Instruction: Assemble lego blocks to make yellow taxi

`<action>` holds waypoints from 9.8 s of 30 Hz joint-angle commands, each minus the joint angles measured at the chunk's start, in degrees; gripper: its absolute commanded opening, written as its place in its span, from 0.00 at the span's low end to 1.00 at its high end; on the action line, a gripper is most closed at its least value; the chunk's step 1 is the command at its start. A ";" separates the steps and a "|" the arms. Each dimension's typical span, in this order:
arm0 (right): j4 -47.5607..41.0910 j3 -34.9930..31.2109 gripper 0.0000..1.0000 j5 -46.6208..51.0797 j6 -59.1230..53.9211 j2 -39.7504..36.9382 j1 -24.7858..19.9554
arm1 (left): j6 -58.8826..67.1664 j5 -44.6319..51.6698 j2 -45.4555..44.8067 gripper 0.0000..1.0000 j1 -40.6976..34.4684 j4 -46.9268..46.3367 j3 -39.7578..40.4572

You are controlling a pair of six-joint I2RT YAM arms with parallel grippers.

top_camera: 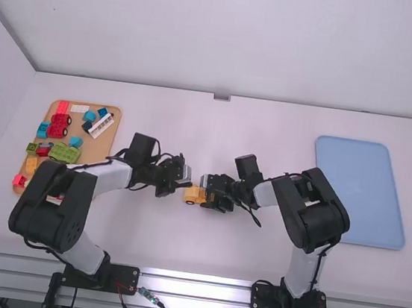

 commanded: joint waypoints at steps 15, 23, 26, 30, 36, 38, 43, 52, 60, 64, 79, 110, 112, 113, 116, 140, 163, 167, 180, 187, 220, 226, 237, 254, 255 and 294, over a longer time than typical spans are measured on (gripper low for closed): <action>-0.31 0.04 0.64 1.01 -0.24 0.99 -0.09 | -1.42 1.16 4.69 0.02 -2.82 -1.20 2.14; -0.31 0.04 0.64 0.98 -0.28 0.99 -0.04 | -4.13 -2.51 5.80 0.02 -2.84 0.24 2.12; -0.33 0.07 0.64 1.01 -0.28 0.99 0.02 | -4.74 -1.57 8.42 0.02 -2.86 1.84 2.38; -0.33 0.07 0.64 1.03 -0.28 0.99 0.00 | -4.79 -0.96 10.59 0.02 -2.84 1.25 3.32; -0.09 0.07 0.64 1.18 -0.20 0.99 -0.09 | -0.28 -5.38 11.18 0.02 -3.74 -6.71 5.51; 0.02 0.07 0.63 1.22 -0.26 0.99 -0.09 | 0.00 -7.96 11.18 0.02 -4.15 -8.22 5.75; -0.81 0.76 0.63 1.16 -0.22 0.99 -0.09 | -3.80 -13.29 11.18 0.02 -4.17 -6.12 4.39; -3.50 2.27 0.63 0.94 -0.26 0.99 -1.66 | -6.43 -14.93 11.16 0.02 -4.04 4.72 -1.25; -3.78 2.23 0.63 0.83 -0.50 0.99 -2.36 | -4.20 -0.94 3.51 0.02 2.67 4.68 -1.88; -3.76 2.21 0.63 0.81 -0.46 0.99 -2.34 | 0.46 5.29 -4.73 0.02 7.80 -0.39 -1.88; -3.52 2.25 0.99 1.75 -0.44 0.93 -2.25 | -32.89 -29.49 -25.45 0.99 14.51 1.55 -1.86; -25.81 15.41 0.99 26.56 29.59 -21.06 -8.31 | -62.34 -46.84 -16.05 0.99 48.98 -27.71 19.93; -25.94 15.41 0.99 26.56 29.83 -21.06 -8.20 | -62.16 -46.66 -11.16 0.99 49.75 -31.01 24.37; -26.03 15.41 0.99 26.56 29.77 -21.06 -8.20 | -62.23 -47.41 -8.36 0.99 49.86 -32.87 26.95; -25.81 15.37 0.99 26.75 29.77 -21.06 -8.37 | -62.20 -49.55 -0.60 0.99 49.75 -38.05 34.10; -25.79 15.43 0.99 26.88 28.11 -21.06 -8.39 | -51.89 -52.72 13.04 0.61 50.82 -33.22 35.98; -25.57 15.43 0.99 26.97 28.13 -21.06 -8.72 | -37.68 -50.47 13.04 0.64 52.39 -29.49 30.67; -25.40 15.43 0.99 26.73 28.11 -21.06 -8.68 | -35.12 -50.47 13.04 0.63 52.35 -29.09 29.70; -24.61 15.43 0.99 26.91 28.11 -21.06 -8.72 | -33.90 -50.64 13.04 0.60 51.58 -30.10 28.11; -24.52 15.43 0.99 26.93 28.11 -21.06 -8.79 | -32.61 -50.07 13.04 0.57 51.58 -29.00 28.13; -24.48 15.43 0.99 26.95 28.13 -21.06 -8.68 | -30.82 -48.65 13.04 0.56 51.28 -25.73 24.65; -24.50 15.43 0.99 27.17 28.09 -21.06 -8.68 | -30.27 -48.76 13.04 0.52 51.28 -26.05 24.65; -24.52 15.43 0.99 27.15 28.11 -21.06 -8.68 | -30.29 -48.74 13.04 0.57 51.28 -26.47 24.61; -24.70 15.43 0.99 27.19 28.09 -21.06 -8.68 | -29.70 -47.08 13.17 0.61 51.28 -23.98 22.95; -24.70 15.43 0.99 27.17 28.06 -21.06 -8.68 | -29.92 -47.23 13.17 0.61 51.28 -23.82 22.75; -24.39 15.43 0.99 26.73 28.09 -21.06 -10.10 | -33.24 -50.53 13.15 0.26 51.17 -26.71 22.40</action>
